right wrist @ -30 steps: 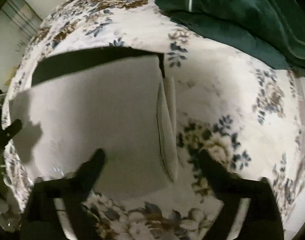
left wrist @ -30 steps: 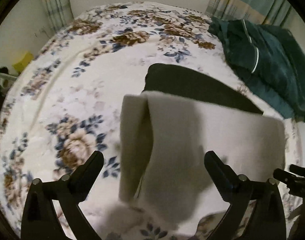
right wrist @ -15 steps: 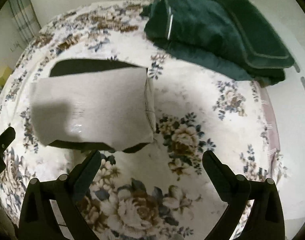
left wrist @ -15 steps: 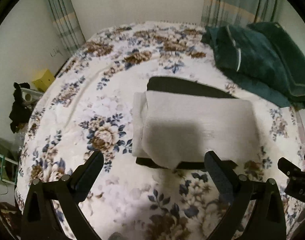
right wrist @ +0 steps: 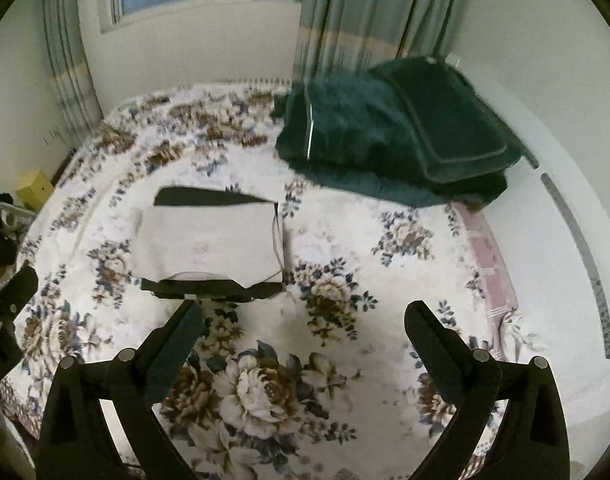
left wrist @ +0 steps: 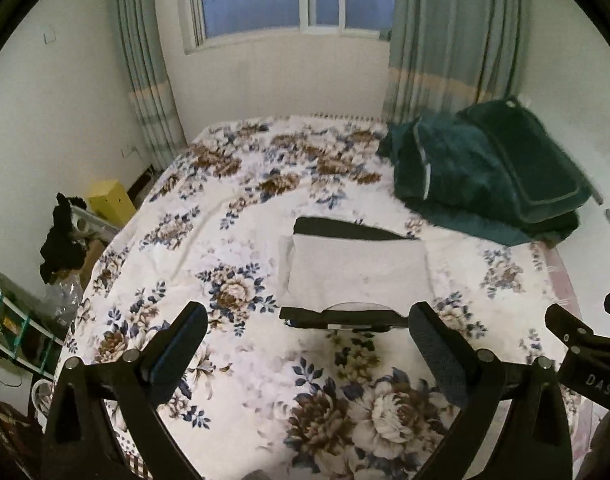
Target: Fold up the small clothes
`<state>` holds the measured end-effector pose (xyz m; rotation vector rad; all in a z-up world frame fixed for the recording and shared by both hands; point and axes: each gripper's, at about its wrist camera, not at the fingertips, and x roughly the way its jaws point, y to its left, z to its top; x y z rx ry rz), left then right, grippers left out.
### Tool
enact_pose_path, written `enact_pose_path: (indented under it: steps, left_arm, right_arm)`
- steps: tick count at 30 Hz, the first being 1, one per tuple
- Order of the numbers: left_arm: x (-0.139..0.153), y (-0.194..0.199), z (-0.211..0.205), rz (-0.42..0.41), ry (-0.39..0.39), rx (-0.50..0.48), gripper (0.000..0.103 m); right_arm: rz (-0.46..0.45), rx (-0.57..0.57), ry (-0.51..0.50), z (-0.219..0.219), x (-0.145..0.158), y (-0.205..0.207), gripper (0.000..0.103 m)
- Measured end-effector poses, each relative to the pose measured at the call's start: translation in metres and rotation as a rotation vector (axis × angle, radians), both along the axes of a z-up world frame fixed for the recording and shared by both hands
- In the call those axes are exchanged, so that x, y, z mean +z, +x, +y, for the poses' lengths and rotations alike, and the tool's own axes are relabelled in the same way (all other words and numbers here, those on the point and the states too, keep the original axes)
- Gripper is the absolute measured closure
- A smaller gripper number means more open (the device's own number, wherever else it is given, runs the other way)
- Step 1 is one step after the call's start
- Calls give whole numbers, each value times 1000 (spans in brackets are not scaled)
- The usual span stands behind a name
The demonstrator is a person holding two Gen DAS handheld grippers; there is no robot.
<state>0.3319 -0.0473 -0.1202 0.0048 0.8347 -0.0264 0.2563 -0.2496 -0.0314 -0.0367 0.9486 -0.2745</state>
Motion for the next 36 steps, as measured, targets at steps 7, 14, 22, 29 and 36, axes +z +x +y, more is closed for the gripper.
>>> enact_pose_path:
  steps: [7, 14, 22, 29, 36]
  left_arm:
    - [46, -58, 4, -62, -27, -9, 0]
    - [79, -99, 10, -117, -35, -1, 0]
    - [100, -134, 10, -160, -28, -15, 0]
    - [104, -149, 12, -169, -44, 3, 0]
    - [110, -153, 13, -191, -28, 16, 0]
  right_arm:
    - [-91, 14, -6, 12, 71, -75, 1]
    - [-170, 34, -16, 24, 115, -131, 1]
    - [-228, 71, -10, 33, 149, -164, 1]
    - [-226, 91, -9, 33, 155, -171, 0]
    - [-235, 108, 4, 37, 161, -171, 0]
